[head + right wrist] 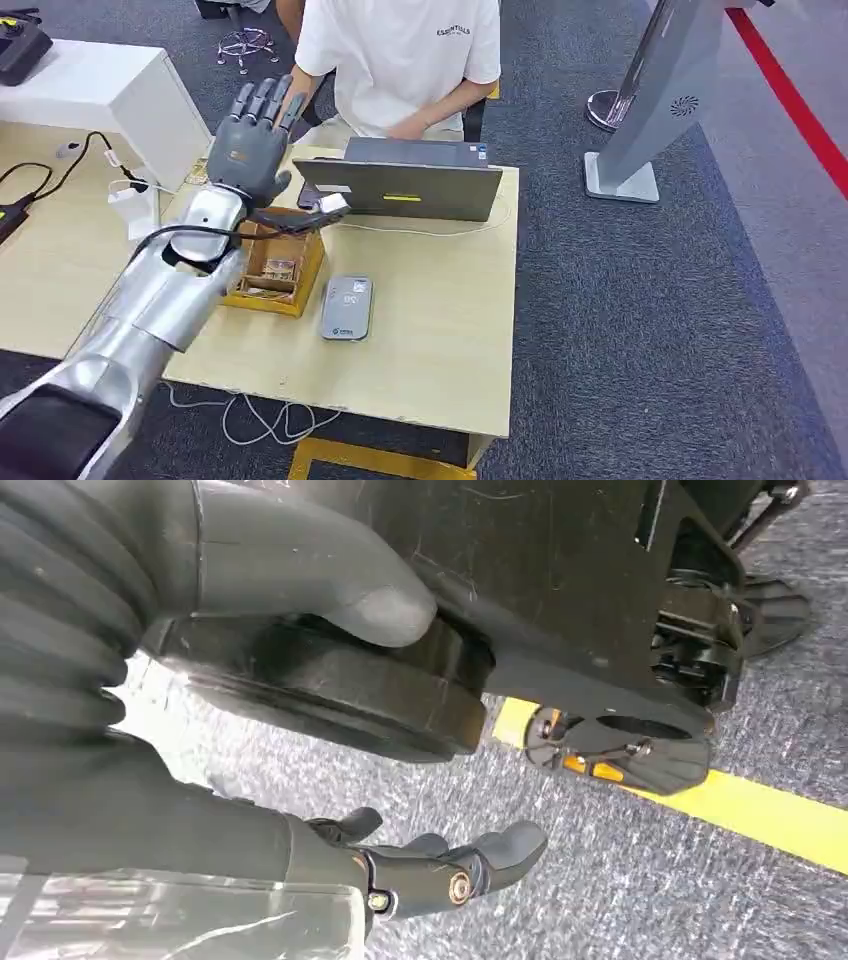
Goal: Pass the card to the sensor for recognition and then transmit it.
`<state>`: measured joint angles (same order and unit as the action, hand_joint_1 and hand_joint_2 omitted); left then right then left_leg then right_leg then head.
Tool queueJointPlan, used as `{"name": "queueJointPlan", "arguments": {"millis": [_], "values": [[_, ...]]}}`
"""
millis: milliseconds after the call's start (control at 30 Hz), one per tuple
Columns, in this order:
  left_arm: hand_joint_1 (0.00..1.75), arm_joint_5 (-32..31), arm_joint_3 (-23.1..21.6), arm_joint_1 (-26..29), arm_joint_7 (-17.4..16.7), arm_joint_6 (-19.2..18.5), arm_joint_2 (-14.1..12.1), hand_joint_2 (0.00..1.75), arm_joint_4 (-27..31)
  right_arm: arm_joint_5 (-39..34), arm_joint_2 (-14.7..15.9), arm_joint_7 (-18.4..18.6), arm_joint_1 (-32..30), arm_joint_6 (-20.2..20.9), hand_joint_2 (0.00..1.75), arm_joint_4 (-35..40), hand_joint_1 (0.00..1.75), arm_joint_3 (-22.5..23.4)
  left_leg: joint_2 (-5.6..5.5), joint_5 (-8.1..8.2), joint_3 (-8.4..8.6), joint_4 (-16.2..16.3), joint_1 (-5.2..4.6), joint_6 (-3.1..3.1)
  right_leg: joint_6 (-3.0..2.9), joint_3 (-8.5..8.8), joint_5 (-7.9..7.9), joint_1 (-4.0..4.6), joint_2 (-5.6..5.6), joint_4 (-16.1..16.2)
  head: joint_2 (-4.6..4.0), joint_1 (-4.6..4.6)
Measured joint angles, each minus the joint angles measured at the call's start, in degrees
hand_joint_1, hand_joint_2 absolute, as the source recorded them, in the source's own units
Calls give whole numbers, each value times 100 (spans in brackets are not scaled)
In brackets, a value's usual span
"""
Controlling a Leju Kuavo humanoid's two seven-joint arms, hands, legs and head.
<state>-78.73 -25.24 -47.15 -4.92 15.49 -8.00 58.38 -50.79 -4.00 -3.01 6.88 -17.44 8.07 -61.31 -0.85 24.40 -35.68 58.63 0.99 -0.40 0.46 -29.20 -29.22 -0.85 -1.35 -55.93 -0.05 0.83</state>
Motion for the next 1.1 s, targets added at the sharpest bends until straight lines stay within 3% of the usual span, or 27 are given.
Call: {"name": "queueJointPlan", "arguments": {"millis": [133,333,633,733,800,967,1100], "values": [[0,197,-393,1176,-79,-543,-242,175,1751,-278,-57,-85,-62,-263,175,-7,0,92,16,12,1,-2,-5,2,3,-6,-5,-4,-16,0,-2,-2],[0,254,-571,2727,-177,-349,-981,175,3367,-505,-68,-197,-109,-289,175,-17,0,234,18,17,3,-8,2,-3,-13,-20,-20,-3,-12,0,-2,2],[0,254,-571,2879,-177,-322,-1071,175,3476,-510,-72,-199,-109,-289,175,-24,0,245,16,17,3,-8,3,-3,-13,-20,-21,-2,-8,0,-2,2],[0,271,-569,3414,-225,-283,-1347,175,3816,-534,-83,-265,-115,-291,175,-46,0,262,10,17,2,-10,4,-4,-15,-14,-25,2,0,0,-2,0],[0,263,-300,3628,-225,-279,-1554,175,3832,-569,-92,-308,-123,-289,175,-61,0,267,5,15,3,-10,3,-4,-12,-9,-21,2,6,0,-2,0],[0,212,-74,3657,-435,-342,-1585,175,3768,-488,-94,-300,-122,-291,175,-61,0,249,5,15,3,-8,2,-4,-12,-9,-20,1,5,0,0,0],[0,226,545,3609,-271,59,-1587,175,3166,-429,-92,-276,-112,-289,175,-63,0,175,8,15,7,-9,5,-5,-13,-9,-19,2,2,-1,-2,2]]}}
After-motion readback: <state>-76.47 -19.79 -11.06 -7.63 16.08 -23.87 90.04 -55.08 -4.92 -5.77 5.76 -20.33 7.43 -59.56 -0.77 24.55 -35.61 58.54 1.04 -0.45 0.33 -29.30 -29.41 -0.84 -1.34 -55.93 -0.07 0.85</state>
